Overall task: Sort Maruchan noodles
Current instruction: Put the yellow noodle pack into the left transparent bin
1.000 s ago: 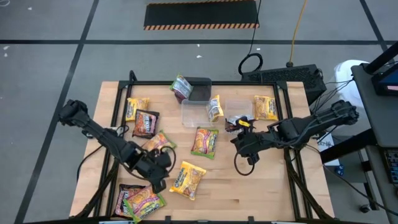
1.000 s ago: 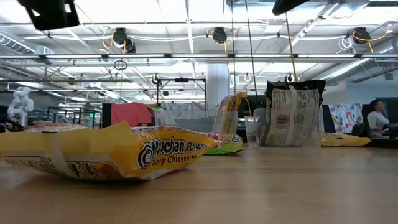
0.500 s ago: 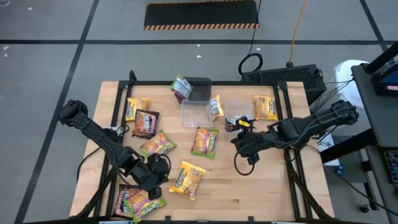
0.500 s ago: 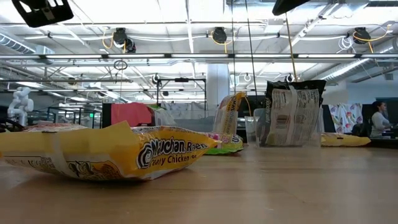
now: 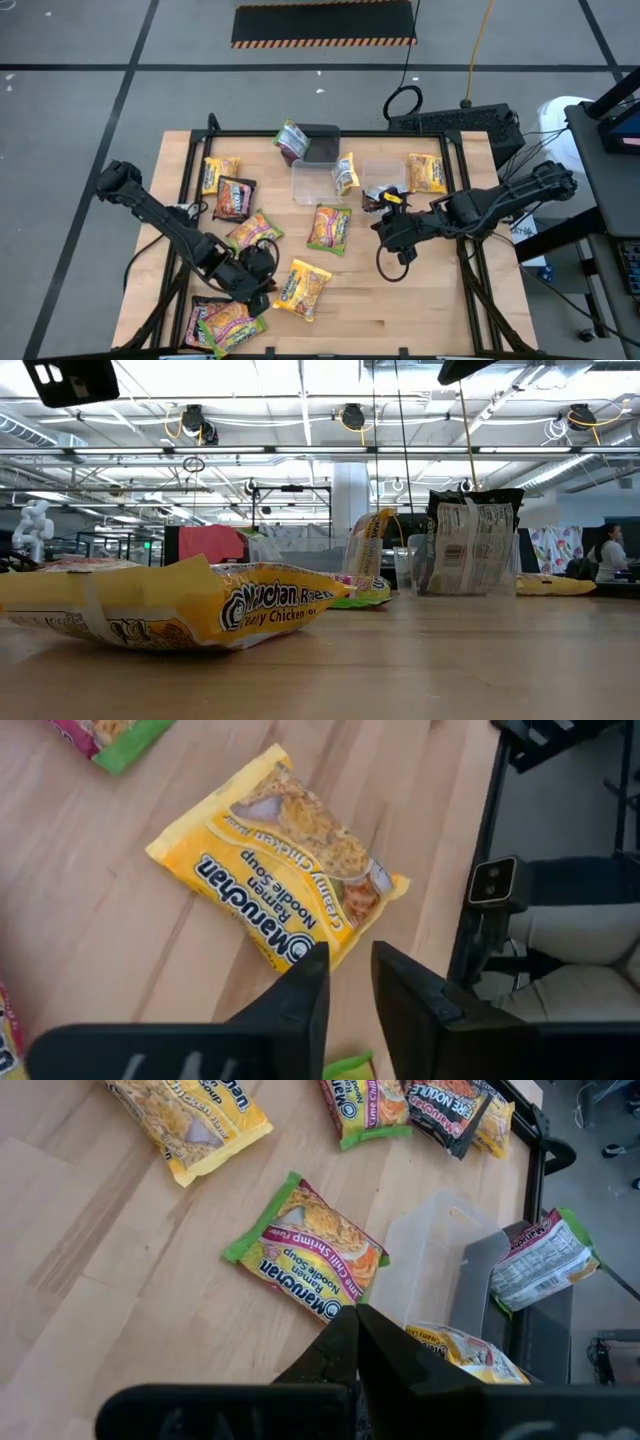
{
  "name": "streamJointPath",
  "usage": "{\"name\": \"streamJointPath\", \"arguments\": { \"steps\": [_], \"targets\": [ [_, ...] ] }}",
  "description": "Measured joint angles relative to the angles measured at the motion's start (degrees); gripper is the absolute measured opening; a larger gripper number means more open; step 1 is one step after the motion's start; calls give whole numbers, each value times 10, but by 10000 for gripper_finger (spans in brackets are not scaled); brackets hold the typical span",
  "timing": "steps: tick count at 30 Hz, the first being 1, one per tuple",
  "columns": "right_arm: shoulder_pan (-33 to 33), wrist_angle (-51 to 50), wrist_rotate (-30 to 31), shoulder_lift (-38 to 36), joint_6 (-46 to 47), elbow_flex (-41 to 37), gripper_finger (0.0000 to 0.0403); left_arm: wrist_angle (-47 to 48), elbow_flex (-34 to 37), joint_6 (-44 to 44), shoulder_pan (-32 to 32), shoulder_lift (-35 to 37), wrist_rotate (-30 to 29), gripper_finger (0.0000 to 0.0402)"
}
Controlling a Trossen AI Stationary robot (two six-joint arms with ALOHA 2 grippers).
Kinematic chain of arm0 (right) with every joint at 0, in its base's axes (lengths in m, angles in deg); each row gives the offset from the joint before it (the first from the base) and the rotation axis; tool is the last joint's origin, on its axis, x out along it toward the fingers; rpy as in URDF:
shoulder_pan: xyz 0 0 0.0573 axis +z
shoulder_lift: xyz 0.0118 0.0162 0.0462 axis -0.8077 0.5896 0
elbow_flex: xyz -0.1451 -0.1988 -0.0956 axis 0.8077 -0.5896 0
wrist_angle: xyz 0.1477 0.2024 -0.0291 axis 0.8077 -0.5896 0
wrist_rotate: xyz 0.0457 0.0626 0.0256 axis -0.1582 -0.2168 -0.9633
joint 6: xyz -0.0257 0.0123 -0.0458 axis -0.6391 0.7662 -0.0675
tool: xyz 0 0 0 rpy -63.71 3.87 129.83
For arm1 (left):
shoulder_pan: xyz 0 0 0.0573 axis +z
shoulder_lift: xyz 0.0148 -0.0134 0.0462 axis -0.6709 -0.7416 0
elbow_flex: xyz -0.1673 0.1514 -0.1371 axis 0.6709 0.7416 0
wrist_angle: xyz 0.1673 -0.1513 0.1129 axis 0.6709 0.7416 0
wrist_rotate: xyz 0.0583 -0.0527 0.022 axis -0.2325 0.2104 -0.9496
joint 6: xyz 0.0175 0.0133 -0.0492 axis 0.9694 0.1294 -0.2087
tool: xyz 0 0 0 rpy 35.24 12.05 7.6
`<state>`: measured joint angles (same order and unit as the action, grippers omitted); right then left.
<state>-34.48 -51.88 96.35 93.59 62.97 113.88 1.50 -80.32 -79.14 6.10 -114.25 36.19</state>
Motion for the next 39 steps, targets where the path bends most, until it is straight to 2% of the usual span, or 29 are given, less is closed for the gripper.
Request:
{"name": "streamJointPath", "arguments": {
  "steps": [3,8,19,29,39],
  "targets": [
    [0,0,0,0,0,0,0,1,0,22,-7,-18,0,96],
    [0,0,0,0,-2,0,0,-28,0,108,-36,-70,6,97],
    [0,1,0,0,0,0,0,-59,-1,132,-67,-186,-13,97],
    [0,1,0,0,1,0,0,-69,-2,137,-75,-198,-55,97],
    [0,1,0,0,0,0,0,-75,-2,83,-80,-202,-73,97]
  ]
}}
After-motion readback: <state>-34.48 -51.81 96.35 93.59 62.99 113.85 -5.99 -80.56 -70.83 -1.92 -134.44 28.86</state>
